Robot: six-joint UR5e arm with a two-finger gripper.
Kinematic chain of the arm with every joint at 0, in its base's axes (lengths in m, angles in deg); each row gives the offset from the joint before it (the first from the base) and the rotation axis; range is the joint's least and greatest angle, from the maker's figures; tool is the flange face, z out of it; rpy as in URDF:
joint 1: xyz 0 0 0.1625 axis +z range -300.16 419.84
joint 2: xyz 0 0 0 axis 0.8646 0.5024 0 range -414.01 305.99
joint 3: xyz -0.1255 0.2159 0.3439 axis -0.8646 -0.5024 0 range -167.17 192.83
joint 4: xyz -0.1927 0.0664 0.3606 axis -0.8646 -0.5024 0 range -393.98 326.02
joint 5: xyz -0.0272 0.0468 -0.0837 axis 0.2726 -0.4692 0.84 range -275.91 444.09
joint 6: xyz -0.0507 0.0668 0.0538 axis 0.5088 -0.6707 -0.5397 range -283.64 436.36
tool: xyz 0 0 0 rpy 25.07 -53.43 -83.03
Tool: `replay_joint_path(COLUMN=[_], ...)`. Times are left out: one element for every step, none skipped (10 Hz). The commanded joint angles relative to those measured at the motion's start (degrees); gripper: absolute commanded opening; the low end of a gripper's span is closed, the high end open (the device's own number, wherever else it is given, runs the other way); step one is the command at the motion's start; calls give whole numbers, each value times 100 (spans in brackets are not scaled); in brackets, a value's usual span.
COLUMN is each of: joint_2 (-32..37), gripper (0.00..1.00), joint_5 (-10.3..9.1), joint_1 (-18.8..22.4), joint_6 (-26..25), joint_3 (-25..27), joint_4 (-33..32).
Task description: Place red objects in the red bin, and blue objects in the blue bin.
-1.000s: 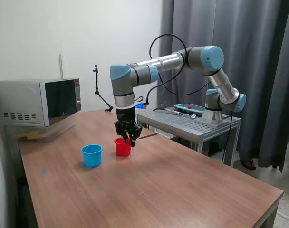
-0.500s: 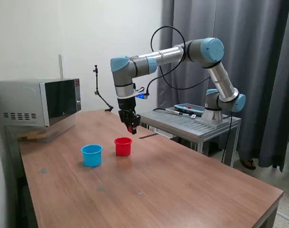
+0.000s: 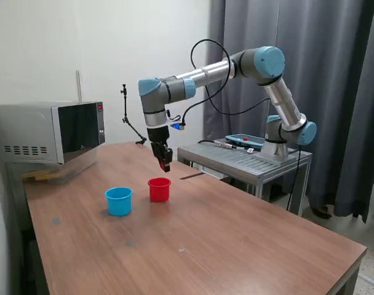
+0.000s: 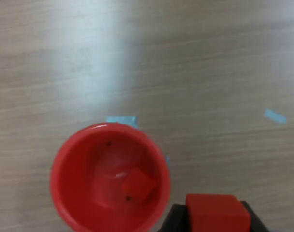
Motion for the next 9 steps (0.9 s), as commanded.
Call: replay_joint_path(joint_2=[59, 67, 111, 111, 111, 111, 129, 129, 138], gripper=[0, 0, 0, 0, 0, 0, 0, 0, 0], joint_5=[-3, -3, -3, 6, 24, 32, 41, 50, 50], joint_1=[-177, -221, -230, -239, -292, -327, -362, -371, -432], joint_6=[-93, -93, -93, -102, -189, -294, -313, -330, -339], joint_3=[386, 518, 659, 730, 765, 783, 853, 923, 985], joint_4=[-530, -671, -864, -927, -936, -962, -1076, -1138, -1147])
